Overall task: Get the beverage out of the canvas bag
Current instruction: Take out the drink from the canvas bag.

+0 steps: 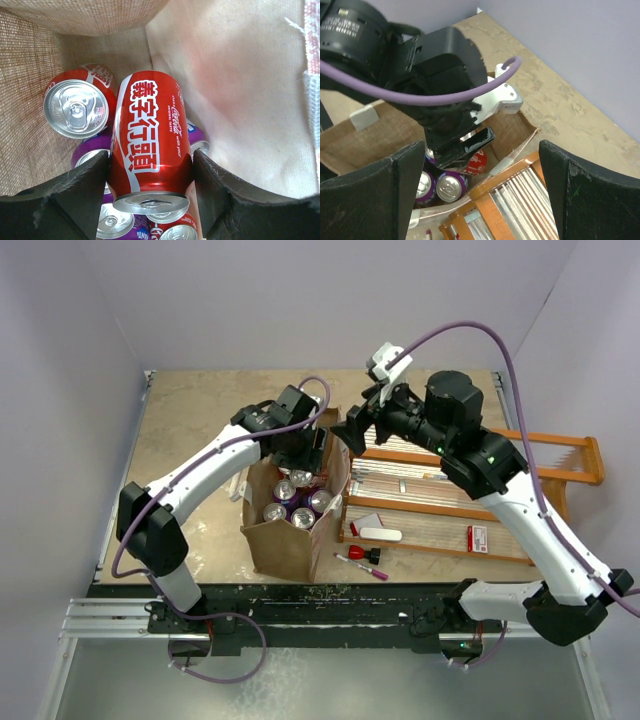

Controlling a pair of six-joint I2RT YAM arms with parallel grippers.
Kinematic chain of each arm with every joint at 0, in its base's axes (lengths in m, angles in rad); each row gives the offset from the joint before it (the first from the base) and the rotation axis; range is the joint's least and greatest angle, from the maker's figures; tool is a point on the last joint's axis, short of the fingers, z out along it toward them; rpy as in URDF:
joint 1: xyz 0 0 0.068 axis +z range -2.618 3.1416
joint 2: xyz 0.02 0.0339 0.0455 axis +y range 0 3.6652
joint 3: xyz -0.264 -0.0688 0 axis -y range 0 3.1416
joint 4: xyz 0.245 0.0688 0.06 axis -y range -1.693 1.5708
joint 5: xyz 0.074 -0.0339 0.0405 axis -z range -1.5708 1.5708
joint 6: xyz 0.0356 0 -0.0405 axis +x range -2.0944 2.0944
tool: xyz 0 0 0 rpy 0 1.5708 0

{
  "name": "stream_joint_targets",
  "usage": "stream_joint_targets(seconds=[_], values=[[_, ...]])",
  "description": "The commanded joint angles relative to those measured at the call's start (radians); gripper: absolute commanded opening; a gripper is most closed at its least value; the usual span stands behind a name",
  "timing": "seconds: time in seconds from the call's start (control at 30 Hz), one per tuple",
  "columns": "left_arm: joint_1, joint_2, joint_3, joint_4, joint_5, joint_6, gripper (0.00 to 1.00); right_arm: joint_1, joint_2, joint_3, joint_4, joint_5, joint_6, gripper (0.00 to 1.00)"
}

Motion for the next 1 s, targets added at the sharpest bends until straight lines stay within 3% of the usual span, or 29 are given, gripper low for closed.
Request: stream_joint_targets(seconds=[0.0,0.23,0.6,0.73,0.97], values=[[0.003,-0.089,0.032,-0.011,0.034,-0.022,0.0,0.042,-0.009,-0.027,0.034,-0.066,-0.169,0.95],[0.009,-0.117,0.002,0.0,0.031,-0.031,0.0,0.119,-0.037,-0.131,0.091,-0.117,-0.399,0.93],[0.011,-0.171,-0.038,0.005,0.02,-0.029,0.0,0.125,-0.067,-0.278,0.13,-0.283,-0.715,0.97],[0.012,-0.18,-0.017,-0.027,0.009,-0.022,0.0,0.125,-0.079,-0.367,0.288,-0.314,-0.721,1.0],[0.015,-0.216,-0.035,-0.045,0.005,-0.033,0.0,0.125,-0.007,-0.437,0.425,-0.339,-0.7,1.0]])
